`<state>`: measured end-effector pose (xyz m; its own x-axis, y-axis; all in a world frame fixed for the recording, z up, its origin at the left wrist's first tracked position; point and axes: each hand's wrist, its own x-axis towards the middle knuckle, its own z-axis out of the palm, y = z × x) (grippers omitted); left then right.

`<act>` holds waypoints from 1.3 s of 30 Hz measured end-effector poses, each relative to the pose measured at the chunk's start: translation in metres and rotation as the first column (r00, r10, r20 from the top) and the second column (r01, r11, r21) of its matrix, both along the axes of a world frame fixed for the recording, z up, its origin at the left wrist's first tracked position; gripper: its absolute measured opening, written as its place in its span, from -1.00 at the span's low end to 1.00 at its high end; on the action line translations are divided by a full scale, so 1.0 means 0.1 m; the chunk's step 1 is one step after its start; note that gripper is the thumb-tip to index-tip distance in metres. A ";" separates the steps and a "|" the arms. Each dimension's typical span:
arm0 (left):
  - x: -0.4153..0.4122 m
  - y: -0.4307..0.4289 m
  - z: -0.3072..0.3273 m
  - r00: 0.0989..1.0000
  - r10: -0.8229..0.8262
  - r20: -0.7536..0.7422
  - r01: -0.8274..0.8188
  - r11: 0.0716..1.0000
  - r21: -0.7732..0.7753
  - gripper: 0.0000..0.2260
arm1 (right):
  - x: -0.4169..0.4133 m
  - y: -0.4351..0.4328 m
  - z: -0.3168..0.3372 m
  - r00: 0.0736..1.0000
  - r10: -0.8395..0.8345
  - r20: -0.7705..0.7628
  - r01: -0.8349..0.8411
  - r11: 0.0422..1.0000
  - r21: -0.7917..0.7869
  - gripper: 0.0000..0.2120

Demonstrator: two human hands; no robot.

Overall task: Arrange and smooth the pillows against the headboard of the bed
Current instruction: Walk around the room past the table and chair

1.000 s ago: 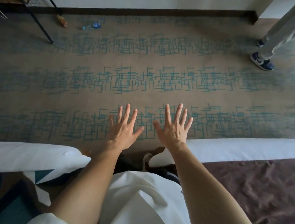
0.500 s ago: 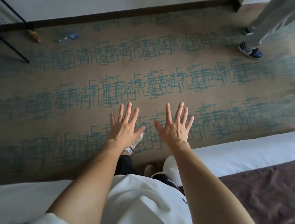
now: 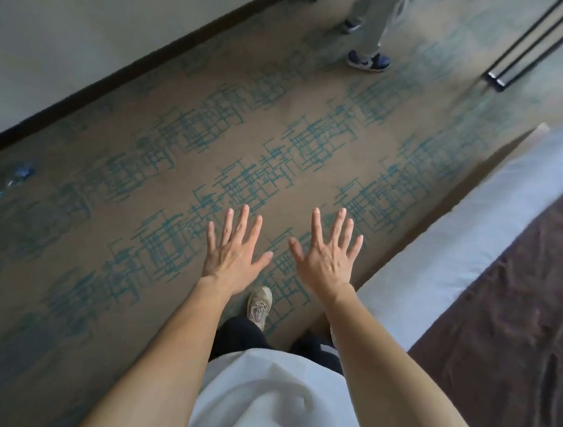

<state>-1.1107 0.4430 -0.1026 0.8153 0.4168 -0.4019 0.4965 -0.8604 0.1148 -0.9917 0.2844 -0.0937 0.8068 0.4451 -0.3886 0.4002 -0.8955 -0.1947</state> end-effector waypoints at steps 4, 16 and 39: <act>0.38 0.14 -0.01 0.992 -0.126 0.002 0.126 0.992 -0.013 -0.26 | 0.08 -0.09 -0.01 0.992 -0.128 -0.002 0.128 0.991 -0.050 -0.25; 1.89 -0.25 -0.04 0.938 -0.346 0.014 0.346 0.937 -0.052 -0.26 | 1.00 -0.62 -0.02 0.916 -0.399 0.045 0.401 0.914 -0.063 -0.25; 5.39 -1.58 0.06 0.761 -0.646 0.068 0.645 0.764 0.038 -0.23 | 3.92 -2.07 0.23 0.774 -0.630 0.057 0.632 0.774 -0.027 -0.24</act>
<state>-0.5716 0.2853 -0.0961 0.9196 -0.2139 -0.3297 -0.1858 -0.9758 0.1150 -0.5994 0.0778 -0.0708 0.9165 -0.1860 -0.3542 -0.2512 -0.9566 -0.1477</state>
